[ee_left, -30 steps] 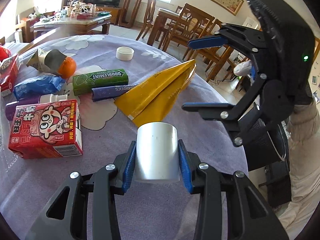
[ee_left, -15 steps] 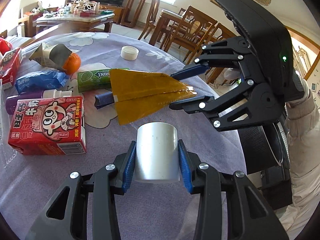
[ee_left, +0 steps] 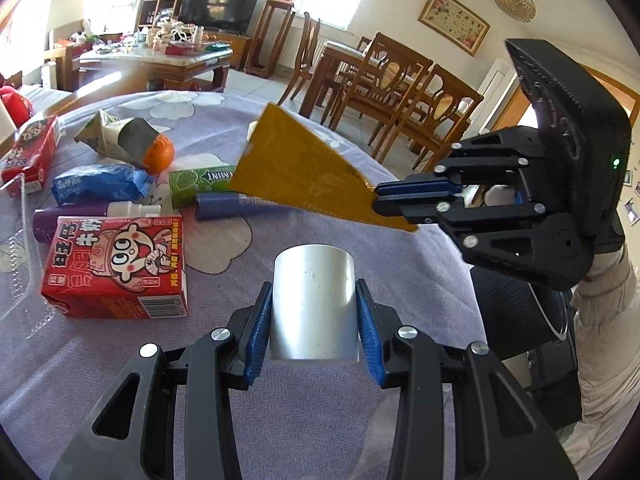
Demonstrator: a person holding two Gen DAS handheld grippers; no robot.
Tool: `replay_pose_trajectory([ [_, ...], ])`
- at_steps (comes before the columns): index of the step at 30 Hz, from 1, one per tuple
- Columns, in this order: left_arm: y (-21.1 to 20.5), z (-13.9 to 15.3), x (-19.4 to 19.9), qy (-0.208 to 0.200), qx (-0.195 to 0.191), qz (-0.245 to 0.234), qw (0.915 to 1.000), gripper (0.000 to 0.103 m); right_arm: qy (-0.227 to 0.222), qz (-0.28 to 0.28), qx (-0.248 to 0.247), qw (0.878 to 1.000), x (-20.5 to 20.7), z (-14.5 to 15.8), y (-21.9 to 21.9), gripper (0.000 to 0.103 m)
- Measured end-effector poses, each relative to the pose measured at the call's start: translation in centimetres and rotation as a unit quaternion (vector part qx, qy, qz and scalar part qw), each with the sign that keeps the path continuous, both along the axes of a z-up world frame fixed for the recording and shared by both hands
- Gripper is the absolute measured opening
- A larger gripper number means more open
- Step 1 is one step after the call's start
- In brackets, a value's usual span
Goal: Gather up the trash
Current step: 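Carry the yellow wrapper with the right gripper to the bin and release it, then grasp the red milk box with the right gripper, holding the cup in the left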
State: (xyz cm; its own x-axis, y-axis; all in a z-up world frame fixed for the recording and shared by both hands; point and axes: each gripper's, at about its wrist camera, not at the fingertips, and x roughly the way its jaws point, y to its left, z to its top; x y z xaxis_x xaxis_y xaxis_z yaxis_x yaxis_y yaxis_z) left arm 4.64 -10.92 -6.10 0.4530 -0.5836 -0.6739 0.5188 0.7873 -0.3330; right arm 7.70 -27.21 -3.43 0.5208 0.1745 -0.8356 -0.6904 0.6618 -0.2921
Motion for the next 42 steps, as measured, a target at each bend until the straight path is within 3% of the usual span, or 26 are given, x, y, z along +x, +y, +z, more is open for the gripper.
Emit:
replay_pose_trajectory([
  [9,-0.5,1.9,-1.6,-0.041,-0.043,-0.017,0.9981,0.04,-0.027,-0.06,0.129,0.989,-4.2,4.7,-3.9,0.007],
  [16,-3.9,4.2,-2.6,-0.073,-0.053,-0.06,0.9941,0.04,-0.048,-0.119,0.169,0.977,-8.1,6.2,-8.1,0.007],
  [18,-5.2,4.4,-3.0,-0.076,-0.052,-0.068,0.9934,0.04,-0.05,-0.134,0.174,0.974,-9.1,6.2,-9.3,0.002],
  [22,-7.9,4.2,-3.5,-0.073,-0.04,-0.083,0.9931,0.04,-0.034,-0.161,0.179,0.97,-9.5,5.1,-11.2,0.002],
  [28,-11.3,2.5,-3.7,-0.045,0.006,-0.093,0.9947,0.04,0.029,-0.191,0.185,0.964,-7.6,-0.2,-12.0,0.002],
  [30,-11.4,2.3,-4.1,-0.046,0.007,-0.1,0.9939,0.04,0.03,-0.2,0.195,0.96,-7.5,-0.9,-12.3,0.003],
  [31,-11.4,2.4,-4.2,-0.05,0.008,-0.102,0.9935,0.04,0.027,-0.204,0.203,0.957,-7.6,-1.1,-12.5,0.006],
  [33,-11.1,2.1,-4.0,-0.054,0.008,-0.103,0.9932,0.04,0.02,-0.223,0.22,0.949,-8.1,-0.8,-13.6,0.027],
  [34,-11.0,2.1,-3.9,-0.054,0.005,-0.102,0.9933,0.04,0.014,-0.233,0.224,0.946,-8.4,-0.8,-14.0,0.054],
  [35,-10.9,2.0,-3.9,-0.053,0.003,-0.1,0.9936,0.04,0.001,-0.246,0.227,0.942,-9.1,-0.5,-14.7,0.071],
  [38,-10.8,1.5,-3.5,-0.049,-0.001,-0.096,0.9941,0.04,-0.007,-0.261,0.228,0.938,-10.7,-0.1,-15.8,0.072],
  [42,-10.9,1.4,-3.5,-0.044,-0.008,-0.098,0.9942,0.04,-0.004,-0.257,0.212,0.943,-13.0,-0.8,-16.0,0.072],
])
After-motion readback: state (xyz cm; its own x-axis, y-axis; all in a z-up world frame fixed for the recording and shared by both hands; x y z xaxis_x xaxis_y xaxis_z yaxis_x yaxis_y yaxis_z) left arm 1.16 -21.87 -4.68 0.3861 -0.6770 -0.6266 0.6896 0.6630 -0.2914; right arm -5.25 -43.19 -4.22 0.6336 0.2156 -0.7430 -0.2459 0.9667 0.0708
